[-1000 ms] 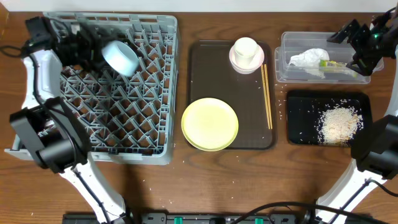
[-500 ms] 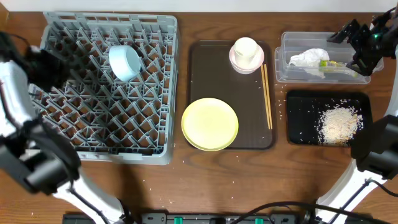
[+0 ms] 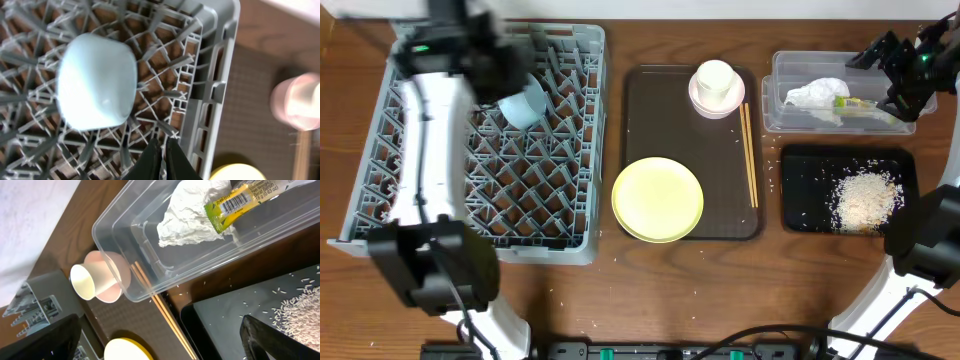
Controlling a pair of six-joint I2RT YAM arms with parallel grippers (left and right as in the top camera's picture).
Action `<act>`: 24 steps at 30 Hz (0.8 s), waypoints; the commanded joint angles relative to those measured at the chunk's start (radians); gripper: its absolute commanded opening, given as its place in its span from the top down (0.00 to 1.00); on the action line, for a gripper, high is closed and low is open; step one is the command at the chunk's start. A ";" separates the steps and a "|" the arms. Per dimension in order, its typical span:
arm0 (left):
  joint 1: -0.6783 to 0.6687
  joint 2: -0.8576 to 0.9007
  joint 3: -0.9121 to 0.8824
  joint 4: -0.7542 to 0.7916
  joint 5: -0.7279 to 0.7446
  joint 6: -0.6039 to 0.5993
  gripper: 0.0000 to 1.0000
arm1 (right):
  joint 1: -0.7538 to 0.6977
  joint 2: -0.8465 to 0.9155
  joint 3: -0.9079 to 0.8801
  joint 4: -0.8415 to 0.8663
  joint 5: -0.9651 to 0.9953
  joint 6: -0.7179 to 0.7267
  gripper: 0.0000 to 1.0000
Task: Sort waste into correct bins and load items into the dishwasher
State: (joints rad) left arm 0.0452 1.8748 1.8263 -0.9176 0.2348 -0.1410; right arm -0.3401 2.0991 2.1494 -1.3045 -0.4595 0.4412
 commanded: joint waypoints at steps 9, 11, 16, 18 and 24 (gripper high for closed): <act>-0.081 0.160 0.004 0.039 -0.307 0.090 0.92 | -0.006 -0.029 0.004 0.000 -0.008 0.011 0.01; -0.081 0.171 0.004 0.063 -0.307 0.109 0.92 | -0.006 -0.029 0.004 0.000 -0.008 0.011 0.01; -0.081 0.195 0.004 0.119 -0.359 0.148 0.92 | -0.006 -0.029 0.004 0.000 -0.008 0.011 0.01; -0.080 0.204 0.004 0.129 -0.363 0.149 0.92 | -0.006 -0.029 0.004 0.000 -0.008 0.011 0.01; -0.053 0.211 0.004 0.131 -0.400 0.144 0.92 | -0.006 -0.029 0.004 0.000 -0.008 0.011 0.01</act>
State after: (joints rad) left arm -0.0296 2.0689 1.8236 -0.7841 -0.1108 -0.0071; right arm -0.3401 2.0987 2.1494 -1.3048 -0.4599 0.4412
